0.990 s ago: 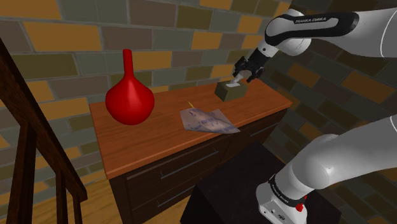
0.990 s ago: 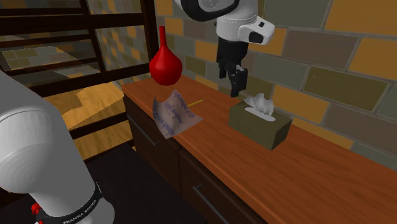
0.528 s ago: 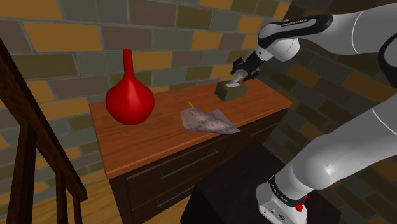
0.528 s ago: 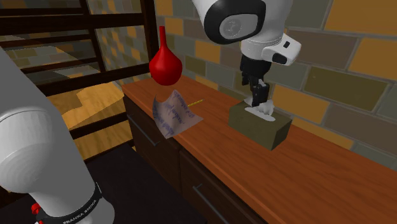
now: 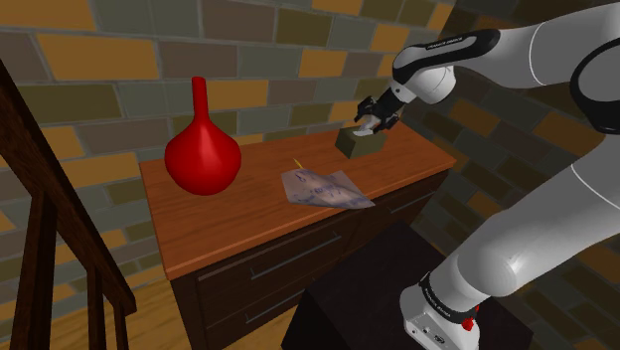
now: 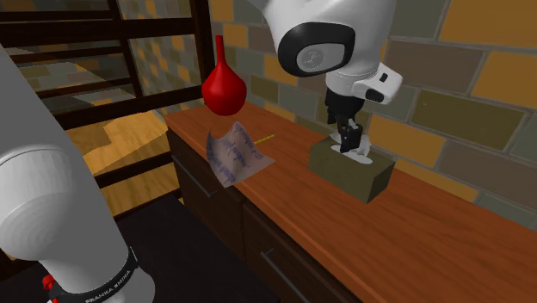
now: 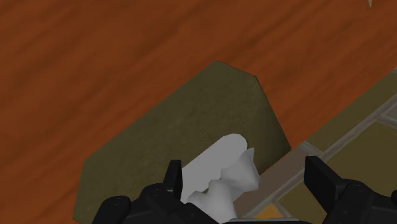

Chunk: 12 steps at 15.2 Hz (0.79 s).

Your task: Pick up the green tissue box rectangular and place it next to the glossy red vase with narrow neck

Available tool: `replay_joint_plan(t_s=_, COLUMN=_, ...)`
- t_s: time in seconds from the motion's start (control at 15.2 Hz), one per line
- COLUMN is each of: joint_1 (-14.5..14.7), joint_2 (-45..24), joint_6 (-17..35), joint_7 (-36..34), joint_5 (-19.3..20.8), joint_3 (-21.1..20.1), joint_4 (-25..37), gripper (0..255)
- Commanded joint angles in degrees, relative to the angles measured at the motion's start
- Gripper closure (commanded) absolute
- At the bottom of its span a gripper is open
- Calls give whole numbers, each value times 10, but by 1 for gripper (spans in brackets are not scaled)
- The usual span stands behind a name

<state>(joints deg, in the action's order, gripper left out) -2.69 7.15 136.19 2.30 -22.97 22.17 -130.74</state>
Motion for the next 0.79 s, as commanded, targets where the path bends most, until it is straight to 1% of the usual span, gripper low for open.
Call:
replay_joint_plan(t_s=0.0, joint_1=0, joint_2=-1, joint_6=2, joint_7=1, joint_5=-1, joint_3=0, joint_4=0, gripper=0)
replay_joint_plan(t_s=0.26, joint_1=0, joint_2=-1, joint_6=2, joint_7=1, joint_5=-1, joint_3=0, joint_4=0, gripper=0)
replay_joint_plan(t_s=0.33, joint_1=0, joint_2=-1, joint_6=2, joint_7=1, joint_5=-1, joint_3=0, joint_4=0, gripper=255)
replay_joint_plan(t_s=0.73, joint_1=0, joint_2=-1, joint_6=1, joint_7=1, joint_5=-1, joint_3=0, joint_4=0, gripper=255)
